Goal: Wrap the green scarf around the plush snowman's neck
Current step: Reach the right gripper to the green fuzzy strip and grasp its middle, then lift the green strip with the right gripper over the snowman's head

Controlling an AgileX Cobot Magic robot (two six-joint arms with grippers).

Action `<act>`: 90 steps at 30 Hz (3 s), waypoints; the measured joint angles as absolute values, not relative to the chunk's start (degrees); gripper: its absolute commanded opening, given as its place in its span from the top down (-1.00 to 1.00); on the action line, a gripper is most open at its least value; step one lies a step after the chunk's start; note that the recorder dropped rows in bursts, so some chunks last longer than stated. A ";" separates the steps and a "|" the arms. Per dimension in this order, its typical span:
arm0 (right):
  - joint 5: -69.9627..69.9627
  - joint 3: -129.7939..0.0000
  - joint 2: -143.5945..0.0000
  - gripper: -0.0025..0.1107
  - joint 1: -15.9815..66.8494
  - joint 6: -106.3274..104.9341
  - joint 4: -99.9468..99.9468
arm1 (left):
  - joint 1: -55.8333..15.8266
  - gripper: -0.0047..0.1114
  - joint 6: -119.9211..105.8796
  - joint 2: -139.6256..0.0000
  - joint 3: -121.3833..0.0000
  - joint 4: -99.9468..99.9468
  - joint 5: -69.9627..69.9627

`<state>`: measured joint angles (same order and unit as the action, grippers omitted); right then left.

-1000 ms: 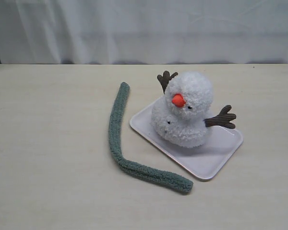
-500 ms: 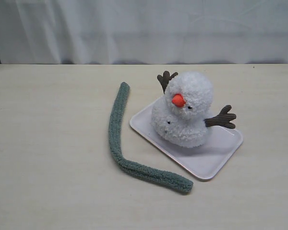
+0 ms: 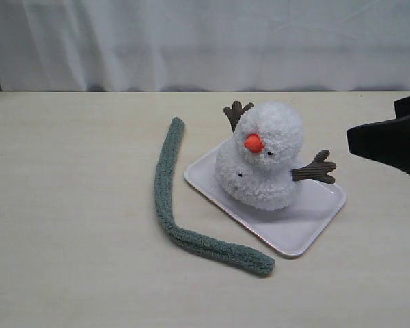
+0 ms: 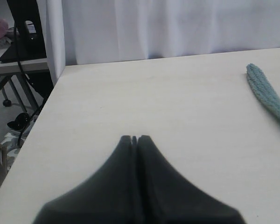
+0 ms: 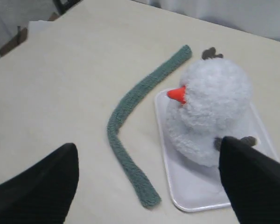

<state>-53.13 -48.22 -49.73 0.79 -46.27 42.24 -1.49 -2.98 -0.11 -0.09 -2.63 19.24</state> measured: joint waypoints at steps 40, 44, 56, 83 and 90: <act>-30.97 -64.07 -102.89 -0.35 41.93 -6.62 7.24 | -1.49 0.92 -2.98 -0.11 -0.09 -2.63 19.24; -28.91 -66.43 -107.34 -0.35 41.93 -6.62 7.24 | -1.49 0.92 -2.98 -0.11 -0.09 -2.63 19.24; -25.05 -71.15 -116.15 -0.35 42.03 -6.62 7.24 | -1.49 0.92 -2.98 -0.11 -0.09 -2.63 19.24; -31.79 -72.67 -103.51 0.89 42.03 -7.80 7.24 | -1.49 0.92 -2.98 -0.11 -0.09 -2.63 19.24; -36.72 -72.67 -86.95 0.89 42.03 -7.80 7.24 | -1.49 0.92 -2.98 -0.11 -0.09 -2.63 19.24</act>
